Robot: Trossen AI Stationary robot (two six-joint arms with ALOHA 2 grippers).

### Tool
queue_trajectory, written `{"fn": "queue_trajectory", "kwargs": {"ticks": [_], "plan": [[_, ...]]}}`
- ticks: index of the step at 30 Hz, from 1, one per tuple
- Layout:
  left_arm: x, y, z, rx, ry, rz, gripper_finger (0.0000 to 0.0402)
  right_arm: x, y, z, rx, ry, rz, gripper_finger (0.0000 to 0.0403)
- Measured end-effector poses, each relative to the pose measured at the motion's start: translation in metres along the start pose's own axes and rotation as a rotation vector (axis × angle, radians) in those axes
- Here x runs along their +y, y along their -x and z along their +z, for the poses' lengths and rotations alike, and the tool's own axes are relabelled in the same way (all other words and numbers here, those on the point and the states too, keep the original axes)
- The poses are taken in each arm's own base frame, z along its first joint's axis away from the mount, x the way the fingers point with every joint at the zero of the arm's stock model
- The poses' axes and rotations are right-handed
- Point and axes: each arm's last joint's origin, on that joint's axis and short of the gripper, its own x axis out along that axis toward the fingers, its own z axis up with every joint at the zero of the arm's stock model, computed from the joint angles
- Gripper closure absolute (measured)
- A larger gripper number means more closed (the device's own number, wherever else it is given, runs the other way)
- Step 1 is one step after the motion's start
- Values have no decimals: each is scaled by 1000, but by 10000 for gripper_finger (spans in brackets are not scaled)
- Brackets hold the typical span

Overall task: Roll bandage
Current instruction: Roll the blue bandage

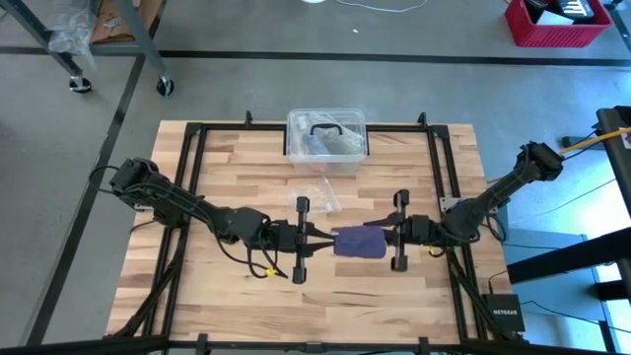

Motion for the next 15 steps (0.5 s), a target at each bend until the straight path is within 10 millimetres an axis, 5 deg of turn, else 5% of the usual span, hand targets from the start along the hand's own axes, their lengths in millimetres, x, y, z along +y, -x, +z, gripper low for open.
{"fn": "queue_trajectory", "kwargs": {"ticks": [6, 15], "plan": [[-13, 3, 1, -32, -21, -203, 393, -2, -1, 1, 47, 92, -95, 387], [-26, 5, 28, -90, -226, -120, 393, -1, -2, -2, 106, 80, -79, 398]]}}
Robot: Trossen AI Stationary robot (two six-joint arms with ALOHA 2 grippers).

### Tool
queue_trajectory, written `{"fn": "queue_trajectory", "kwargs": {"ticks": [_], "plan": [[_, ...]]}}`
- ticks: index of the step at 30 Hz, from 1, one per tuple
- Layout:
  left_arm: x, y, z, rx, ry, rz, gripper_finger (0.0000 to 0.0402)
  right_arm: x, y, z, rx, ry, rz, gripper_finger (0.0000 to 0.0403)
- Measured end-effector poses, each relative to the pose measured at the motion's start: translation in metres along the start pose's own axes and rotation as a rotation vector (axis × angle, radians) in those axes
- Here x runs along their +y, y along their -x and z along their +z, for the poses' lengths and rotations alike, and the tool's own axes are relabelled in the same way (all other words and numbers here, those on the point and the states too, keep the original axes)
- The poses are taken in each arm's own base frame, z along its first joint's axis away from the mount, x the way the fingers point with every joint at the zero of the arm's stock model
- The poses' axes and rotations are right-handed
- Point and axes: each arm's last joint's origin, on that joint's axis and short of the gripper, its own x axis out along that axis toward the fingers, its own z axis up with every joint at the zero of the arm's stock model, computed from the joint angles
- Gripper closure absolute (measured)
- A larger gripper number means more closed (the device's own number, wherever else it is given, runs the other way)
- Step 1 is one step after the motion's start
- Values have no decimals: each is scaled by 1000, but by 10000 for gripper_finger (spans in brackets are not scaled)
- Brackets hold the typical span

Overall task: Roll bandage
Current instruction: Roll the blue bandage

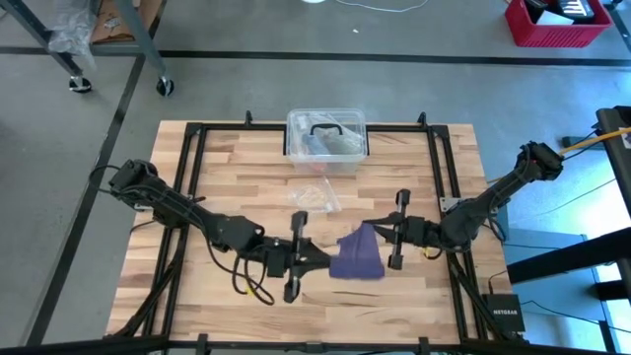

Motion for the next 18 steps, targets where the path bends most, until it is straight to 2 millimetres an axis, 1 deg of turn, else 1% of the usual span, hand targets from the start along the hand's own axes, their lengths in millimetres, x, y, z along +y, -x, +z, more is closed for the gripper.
{"fn": "queue_trajectory", "kwargs": {"ticks": [3, 7, 13, 18], "plan": [[4, 0, 10, 22, -115, 126, 393, 3, 0, -4, 21, -66, 54, 397], [7, 0, 9, 85, -247, 179, 393, 6, -1, -4, 14, -145, 152, 399], [5, 1, 0, 233, -311, 220, 398, 7, -1, -3, 10, -234, 174, 395], [5, 2, -2, 271, -338, 233, 398, 8, -1, -2, -3, -271, 223, 396]]}}
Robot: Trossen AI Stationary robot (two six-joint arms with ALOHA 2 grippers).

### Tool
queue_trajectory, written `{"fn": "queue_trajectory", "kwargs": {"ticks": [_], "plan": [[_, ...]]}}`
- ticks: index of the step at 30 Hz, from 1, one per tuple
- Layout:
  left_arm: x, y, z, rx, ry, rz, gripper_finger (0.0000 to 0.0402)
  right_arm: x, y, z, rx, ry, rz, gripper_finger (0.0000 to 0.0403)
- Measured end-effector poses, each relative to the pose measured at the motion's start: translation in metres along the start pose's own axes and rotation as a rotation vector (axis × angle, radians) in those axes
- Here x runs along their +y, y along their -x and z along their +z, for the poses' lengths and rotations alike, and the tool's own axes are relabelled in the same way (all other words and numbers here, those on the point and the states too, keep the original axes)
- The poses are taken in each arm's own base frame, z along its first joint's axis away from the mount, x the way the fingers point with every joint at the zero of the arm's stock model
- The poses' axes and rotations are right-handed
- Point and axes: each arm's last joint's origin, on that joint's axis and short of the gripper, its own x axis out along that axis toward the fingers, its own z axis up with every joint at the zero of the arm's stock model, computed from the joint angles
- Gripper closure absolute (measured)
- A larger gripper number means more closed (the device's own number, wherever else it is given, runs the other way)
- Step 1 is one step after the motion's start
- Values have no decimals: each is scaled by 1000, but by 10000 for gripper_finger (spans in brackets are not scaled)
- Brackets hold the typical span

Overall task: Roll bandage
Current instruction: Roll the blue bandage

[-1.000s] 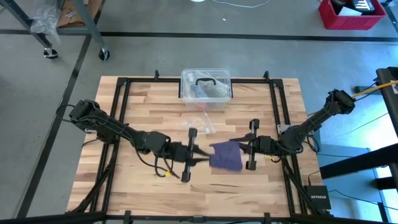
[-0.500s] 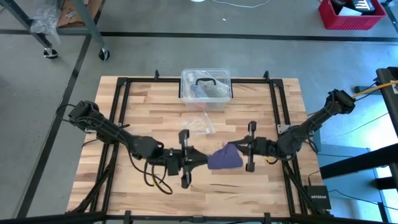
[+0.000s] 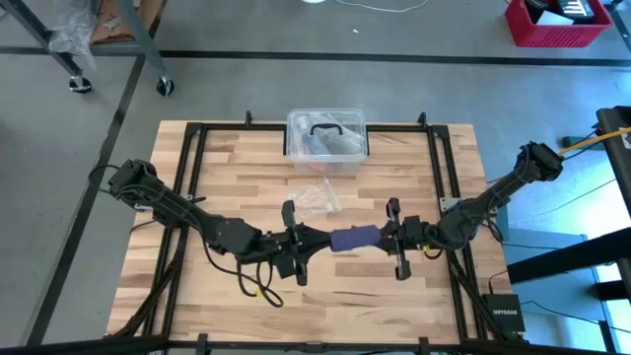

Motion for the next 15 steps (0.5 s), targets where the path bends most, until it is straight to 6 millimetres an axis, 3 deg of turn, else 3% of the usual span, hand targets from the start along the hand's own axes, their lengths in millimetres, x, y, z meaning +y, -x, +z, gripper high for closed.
{"fn": "queue_trajectory", "kwargs": {"ticks": [9, 15], "plan": [[0, 0, -2, 37, -22, 20, 398, 4, 0, 1, -1, -91, 144, 382], [0, 0, -2, 40, -8, 17, 399, 6, 1, 2, -1, -61, 216, 318]]}}
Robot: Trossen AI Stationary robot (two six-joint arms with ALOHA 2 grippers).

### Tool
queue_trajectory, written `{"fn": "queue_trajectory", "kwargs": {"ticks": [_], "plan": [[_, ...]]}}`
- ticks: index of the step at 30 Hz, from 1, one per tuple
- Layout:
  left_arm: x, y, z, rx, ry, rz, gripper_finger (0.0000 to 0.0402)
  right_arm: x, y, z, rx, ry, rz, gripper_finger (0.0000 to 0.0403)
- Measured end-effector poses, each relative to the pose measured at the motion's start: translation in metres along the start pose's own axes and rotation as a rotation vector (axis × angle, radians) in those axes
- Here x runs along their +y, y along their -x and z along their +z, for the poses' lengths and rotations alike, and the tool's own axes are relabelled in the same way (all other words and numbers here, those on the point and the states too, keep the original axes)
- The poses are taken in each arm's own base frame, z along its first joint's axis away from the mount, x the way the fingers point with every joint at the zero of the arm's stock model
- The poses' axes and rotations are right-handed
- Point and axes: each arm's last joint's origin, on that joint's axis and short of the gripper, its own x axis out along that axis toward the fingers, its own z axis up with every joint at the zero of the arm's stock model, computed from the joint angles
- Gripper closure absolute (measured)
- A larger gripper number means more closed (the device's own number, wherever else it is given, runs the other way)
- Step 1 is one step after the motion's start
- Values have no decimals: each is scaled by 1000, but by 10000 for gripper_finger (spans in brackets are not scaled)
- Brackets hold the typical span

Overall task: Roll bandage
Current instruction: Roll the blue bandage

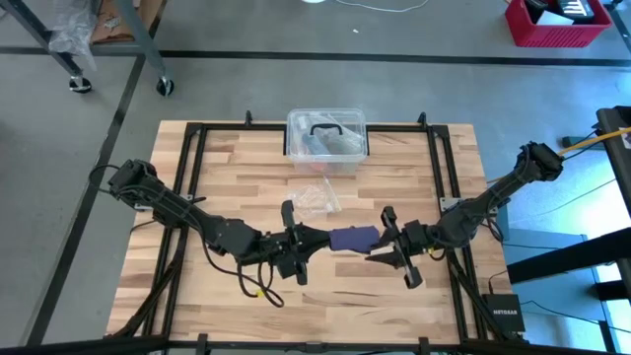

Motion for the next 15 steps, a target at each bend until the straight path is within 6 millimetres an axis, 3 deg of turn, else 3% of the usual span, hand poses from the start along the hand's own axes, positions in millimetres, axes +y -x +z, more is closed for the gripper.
{"fn": "queue_trajectory", "kwargs": {"ticks": [7, 15], "plan": [[-2, 1, 1, 2, 3, -6, 397, 0, 0, -7, 74, 31, 7, 222], [-2, 1, 0, 6, 0, -8, 396, 1, 0, -4, 40, 19, 51, 196]]}}
